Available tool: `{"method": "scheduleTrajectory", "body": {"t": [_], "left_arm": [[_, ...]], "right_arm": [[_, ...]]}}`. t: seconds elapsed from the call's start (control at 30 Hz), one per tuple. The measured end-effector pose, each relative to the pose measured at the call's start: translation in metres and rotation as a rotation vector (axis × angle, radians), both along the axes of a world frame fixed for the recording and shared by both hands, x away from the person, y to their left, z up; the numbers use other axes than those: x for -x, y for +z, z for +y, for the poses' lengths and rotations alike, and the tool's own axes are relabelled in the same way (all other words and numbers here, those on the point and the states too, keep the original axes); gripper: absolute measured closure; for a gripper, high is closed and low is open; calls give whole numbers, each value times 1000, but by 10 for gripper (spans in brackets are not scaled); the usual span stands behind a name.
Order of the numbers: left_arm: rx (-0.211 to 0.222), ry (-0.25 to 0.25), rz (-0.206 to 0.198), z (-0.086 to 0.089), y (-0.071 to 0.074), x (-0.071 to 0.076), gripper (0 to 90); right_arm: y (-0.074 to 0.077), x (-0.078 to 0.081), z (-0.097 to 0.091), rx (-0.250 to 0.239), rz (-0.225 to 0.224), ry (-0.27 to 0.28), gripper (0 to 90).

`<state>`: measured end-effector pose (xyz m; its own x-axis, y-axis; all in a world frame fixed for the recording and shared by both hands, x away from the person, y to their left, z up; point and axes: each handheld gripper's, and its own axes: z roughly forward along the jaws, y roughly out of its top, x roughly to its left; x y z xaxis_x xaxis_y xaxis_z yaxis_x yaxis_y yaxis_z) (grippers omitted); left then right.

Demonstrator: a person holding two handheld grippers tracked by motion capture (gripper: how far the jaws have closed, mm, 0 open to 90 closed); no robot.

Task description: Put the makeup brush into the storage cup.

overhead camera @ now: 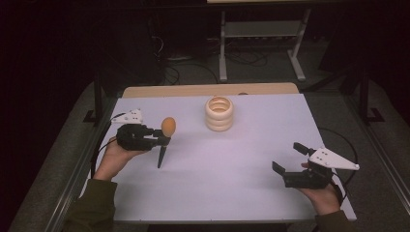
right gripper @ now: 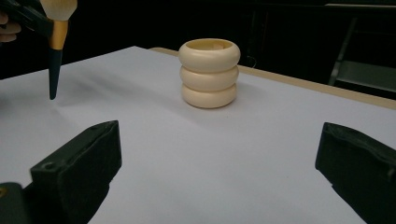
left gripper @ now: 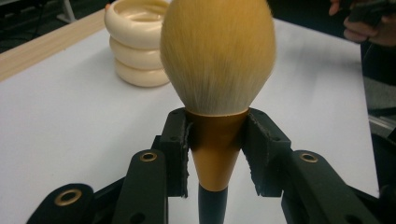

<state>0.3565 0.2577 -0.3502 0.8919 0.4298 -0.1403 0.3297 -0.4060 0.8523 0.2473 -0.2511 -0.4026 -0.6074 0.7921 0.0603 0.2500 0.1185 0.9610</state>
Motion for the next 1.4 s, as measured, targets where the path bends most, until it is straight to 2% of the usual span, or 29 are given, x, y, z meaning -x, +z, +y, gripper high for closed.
{"method": "scheduleTrajectory", "body": {"t": [0.3,0.43,0.5,0.53,0.77,0.97,1.4], "left_arm": [[65,43,-7,4,3,0,628],[127,62,-17,6,2,0,629],[135,67,-13,7,1,0,629],[137,82,-16,7,0,-1,629],[144,99,-47,5,6,1,629],[147,122,-72,0,16,0,629],[144,122,-105,-12,30,-7,629]], "right_arm": [[0,0,0,-1,-2,-2,0],[0,0,0,-2,-2,-1,0],[0,0,0,-1,-3,-2,0],[1,0,0,3,-5,-2,0],[1,1,1,-2,-3,0,0],[3,1,-1,-6,-9,-9,0],[3,0,0,-14,-11,-2,0]]}}
